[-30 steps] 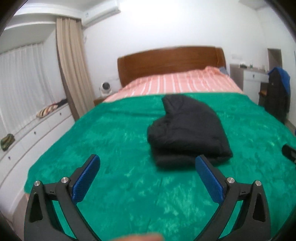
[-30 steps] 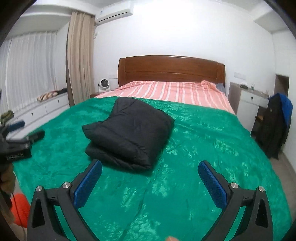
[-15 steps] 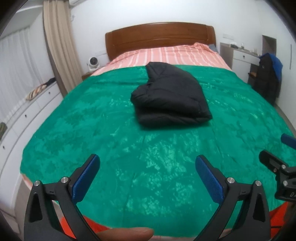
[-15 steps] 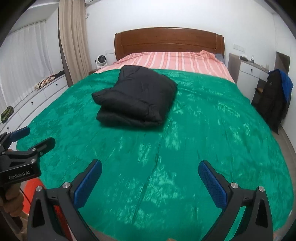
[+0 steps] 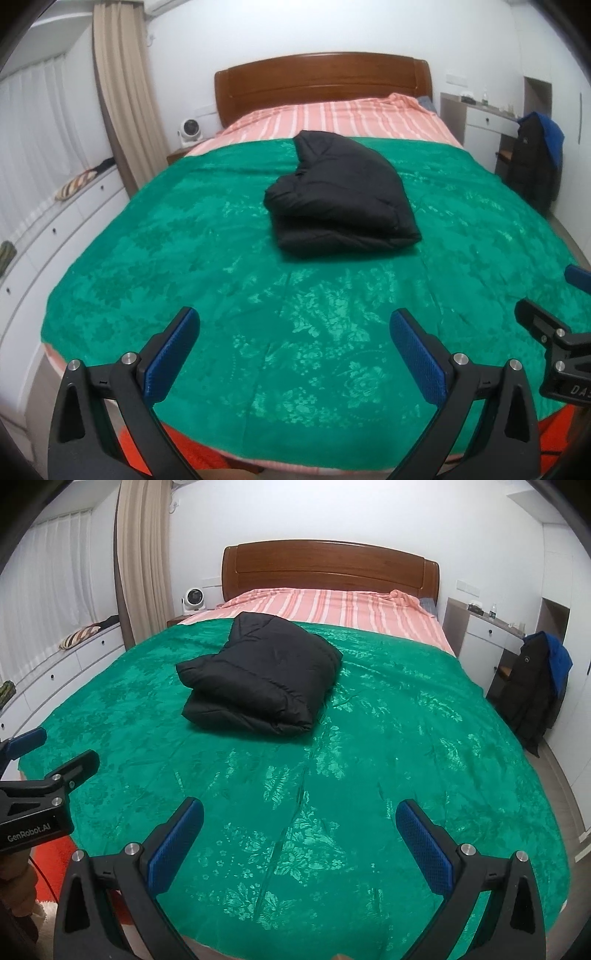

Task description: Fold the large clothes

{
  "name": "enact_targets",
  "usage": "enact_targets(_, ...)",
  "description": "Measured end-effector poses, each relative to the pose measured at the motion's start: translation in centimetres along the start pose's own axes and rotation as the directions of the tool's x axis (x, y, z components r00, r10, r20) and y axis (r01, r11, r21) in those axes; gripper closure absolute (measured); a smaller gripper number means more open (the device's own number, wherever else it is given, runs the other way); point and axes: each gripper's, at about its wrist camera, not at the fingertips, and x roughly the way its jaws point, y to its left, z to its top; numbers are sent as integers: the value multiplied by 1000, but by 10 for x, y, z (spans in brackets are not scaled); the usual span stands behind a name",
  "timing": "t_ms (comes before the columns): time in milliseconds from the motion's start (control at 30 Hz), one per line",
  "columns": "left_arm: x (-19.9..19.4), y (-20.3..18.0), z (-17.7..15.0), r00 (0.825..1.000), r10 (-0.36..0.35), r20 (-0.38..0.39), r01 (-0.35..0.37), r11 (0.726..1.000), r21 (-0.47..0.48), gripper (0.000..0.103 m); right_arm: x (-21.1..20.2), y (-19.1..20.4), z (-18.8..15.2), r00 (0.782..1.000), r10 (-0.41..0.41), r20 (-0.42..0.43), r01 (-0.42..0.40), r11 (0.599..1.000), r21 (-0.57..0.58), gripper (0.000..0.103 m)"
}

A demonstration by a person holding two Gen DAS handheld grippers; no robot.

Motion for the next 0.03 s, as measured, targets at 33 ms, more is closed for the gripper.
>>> enact_targets(33,-1,0,-1,1000,1,7,-1,1000,2,0,-1,0,0,1000,0,2,0,1000,1,0)
